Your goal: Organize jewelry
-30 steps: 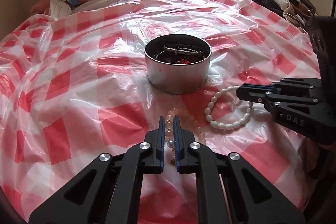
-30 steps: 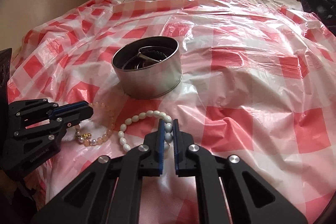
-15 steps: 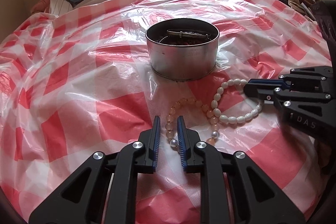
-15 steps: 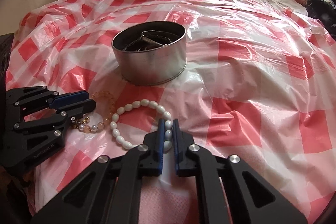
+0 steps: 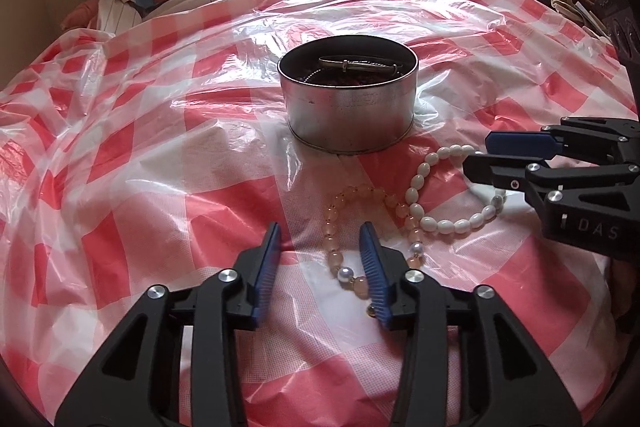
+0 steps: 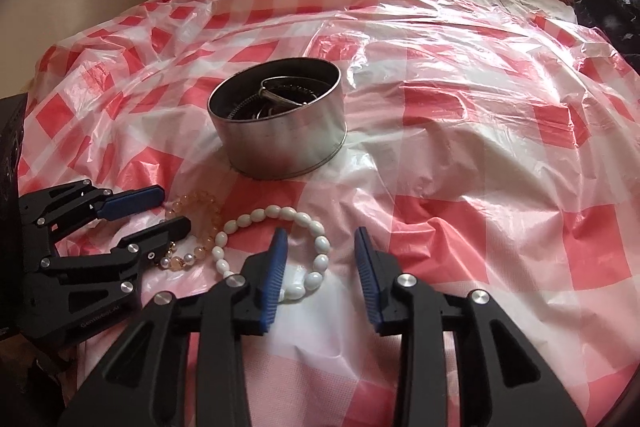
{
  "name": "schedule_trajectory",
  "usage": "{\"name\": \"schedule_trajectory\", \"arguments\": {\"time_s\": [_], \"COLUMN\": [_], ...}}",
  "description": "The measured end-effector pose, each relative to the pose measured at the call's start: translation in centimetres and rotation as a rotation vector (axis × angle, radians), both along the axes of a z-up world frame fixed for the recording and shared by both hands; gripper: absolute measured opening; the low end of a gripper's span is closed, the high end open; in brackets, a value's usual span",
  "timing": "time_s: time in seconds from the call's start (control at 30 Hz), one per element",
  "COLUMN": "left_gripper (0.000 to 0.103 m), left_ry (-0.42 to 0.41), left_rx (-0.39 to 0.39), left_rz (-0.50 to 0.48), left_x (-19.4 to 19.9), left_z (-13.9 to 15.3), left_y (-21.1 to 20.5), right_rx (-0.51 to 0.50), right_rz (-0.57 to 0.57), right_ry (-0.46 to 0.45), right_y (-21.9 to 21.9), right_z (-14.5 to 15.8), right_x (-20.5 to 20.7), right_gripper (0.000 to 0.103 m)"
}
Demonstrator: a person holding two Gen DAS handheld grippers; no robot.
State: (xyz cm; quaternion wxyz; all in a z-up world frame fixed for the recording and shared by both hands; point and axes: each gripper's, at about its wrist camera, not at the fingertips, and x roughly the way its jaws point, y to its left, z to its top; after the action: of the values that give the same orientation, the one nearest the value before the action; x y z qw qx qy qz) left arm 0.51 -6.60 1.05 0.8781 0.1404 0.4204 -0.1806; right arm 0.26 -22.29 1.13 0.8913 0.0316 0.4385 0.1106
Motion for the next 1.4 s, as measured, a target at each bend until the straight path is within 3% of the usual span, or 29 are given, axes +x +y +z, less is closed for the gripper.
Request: {"name": "schedule_trajectory", "arguments": {"time_s": [0.23, 0.27, 0.33, 0.37, 0.47, 0.6, 0.83, 1.03, 1.4], "left_gripper": [0.042, 0.038, 0.009, 0.007, 0.007, 0.007, 0.007, 0.007, 0.007], "left_ry": [-0.01, -0.012, -0.011, -0.017, -0.02, 0.008, -0.025, -0.069, -0.124], "left_rx": [0.008, 0.009, 0.009, 0.018, 0.0, -0.161, -0.211, -0.248, -0.308], "left_rz": [0.0, -0.005, -0.034, -0.045, -0.062, -0.028, -0.011, 0.002, -0.016], "left_x": [-0.1, -0.2, -0.4, -0.6, -1.0, -0.6, -0.9, -0.8, 1.3], "left_z": [0.0, -0.1, -0.1, -0.1, 0.2, 1.8, 4.1, 6.4, 9.8], "left_y": [-0.1, -0.2, -0.5, -0.8, -1.0, 0.6, 0.5, 0.3, -1.4], "right_rx": [-0.039, -0.051, -0.053, -0.051, -0.023, 0.127, 0.27, 0.306, 0.354], "right_rz": [0.018, 0.021, 0.027, 0.03, 0.033, 0.023, 0.025, 0.019, 0.014], "right_ry": [0.014, 0.015, 0.022, 0.023, 0.014, -0.001, -0.096, -0.188, -0.245], "right_y": [0.6, 0.8, 0.8, 0.8, 0.7, -0.8, -1.8, -2.3, -2.9], "right_z": [-0.4, -0.5, -0.6, -0.6, -0.4, 0.6, 2.9, 4.6, 6.4], "right_x": [-0.1, -0.1, -0.2, -0.2, -0.4, -0.4, -0.9, -1.5, -0.5], "right_gripper": [0.033, 0.027, 0.013, 0.008, 0.008, 0.008, 0.008, 0.008, 0.008]}}
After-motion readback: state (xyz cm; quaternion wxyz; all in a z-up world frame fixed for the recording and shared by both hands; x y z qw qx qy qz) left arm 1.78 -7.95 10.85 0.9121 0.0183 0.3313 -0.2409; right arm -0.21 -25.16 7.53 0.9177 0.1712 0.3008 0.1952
